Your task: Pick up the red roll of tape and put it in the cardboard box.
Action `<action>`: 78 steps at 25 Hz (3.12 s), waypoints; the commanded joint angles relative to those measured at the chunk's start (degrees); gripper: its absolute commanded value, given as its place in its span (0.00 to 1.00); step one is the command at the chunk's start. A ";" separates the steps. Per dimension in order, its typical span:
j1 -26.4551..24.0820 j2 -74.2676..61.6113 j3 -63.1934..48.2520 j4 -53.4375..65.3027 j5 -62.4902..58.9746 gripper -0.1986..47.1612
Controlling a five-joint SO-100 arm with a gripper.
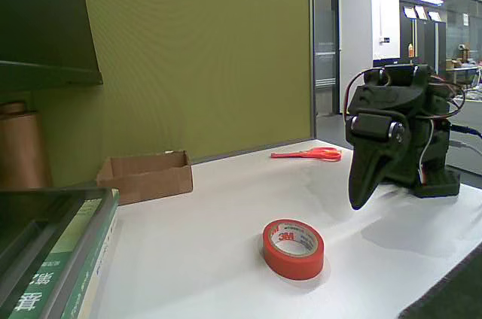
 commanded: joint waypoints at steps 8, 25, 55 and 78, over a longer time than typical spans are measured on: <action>-0.26 4.75 1.85 0.88 -0.18 0.00; -0.26 4.75 2.11 -0.09 0.70 0.00; 2.20 -3.69 0.88 -8.61 -5.36 0.23; 3.60 -45.88 -34.89 -15.29 -10.28 0.43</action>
